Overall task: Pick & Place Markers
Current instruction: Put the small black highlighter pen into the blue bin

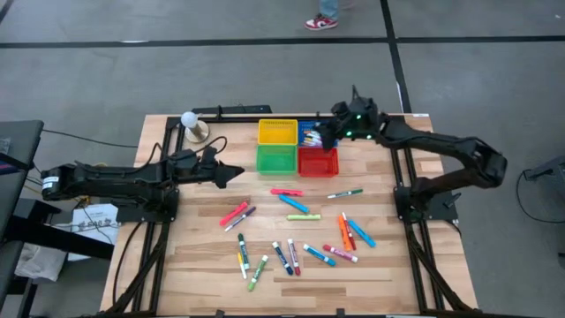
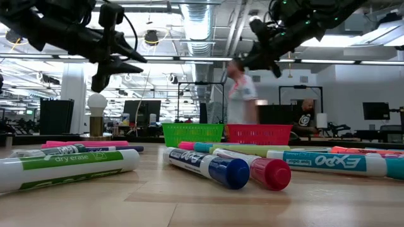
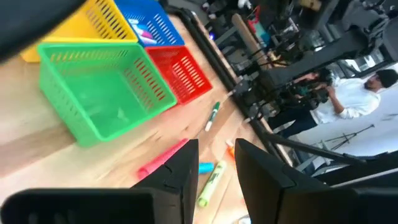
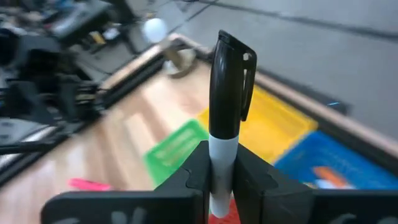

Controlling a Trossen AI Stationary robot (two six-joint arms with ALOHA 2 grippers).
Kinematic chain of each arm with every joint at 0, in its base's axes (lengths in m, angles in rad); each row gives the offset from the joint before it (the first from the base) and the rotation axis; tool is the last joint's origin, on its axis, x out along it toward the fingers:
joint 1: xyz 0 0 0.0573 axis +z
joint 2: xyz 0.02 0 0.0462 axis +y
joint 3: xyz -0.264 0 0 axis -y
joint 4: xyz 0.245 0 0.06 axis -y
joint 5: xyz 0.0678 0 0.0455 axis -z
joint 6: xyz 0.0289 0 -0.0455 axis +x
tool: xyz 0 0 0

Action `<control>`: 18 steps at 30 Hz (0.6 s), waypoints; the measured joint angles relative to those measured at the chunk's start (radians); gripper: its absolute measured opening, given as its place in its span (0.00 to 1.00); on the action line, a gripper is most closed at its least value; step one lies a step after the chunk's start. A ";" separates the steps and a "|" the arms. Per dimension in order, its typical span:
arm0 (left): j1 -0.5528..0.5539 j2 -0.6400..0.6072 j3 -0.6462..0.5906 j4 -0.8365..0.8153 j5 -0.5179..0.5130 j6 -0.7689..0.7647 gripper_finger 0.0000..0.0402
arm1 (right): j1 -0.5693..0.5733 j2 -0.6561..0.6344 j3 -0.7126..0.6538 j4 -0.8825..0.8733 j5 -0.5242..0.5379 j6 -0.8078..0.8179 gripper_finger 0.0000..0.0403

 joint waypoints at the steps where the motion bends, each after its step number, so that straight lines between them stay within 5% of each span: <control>1: 0.000 0.004 0.000 0.002 -0.001 0.000 0.26 | -0.017 -0.016 0.000 -0.016 0.008 -0.023 0.07; 8: 0.000 0.006 0.000 0.015 -0.084 0.004 0.26 | -0.129 -0.065 0.000 -0.074 0.009 -0.132 0.10; 18: 0.021 0.006 0.000 0.025 -0.210 0.008 0.26 | -0.168 0.030 0.000 -0.130 -0.005 -0.312 0.09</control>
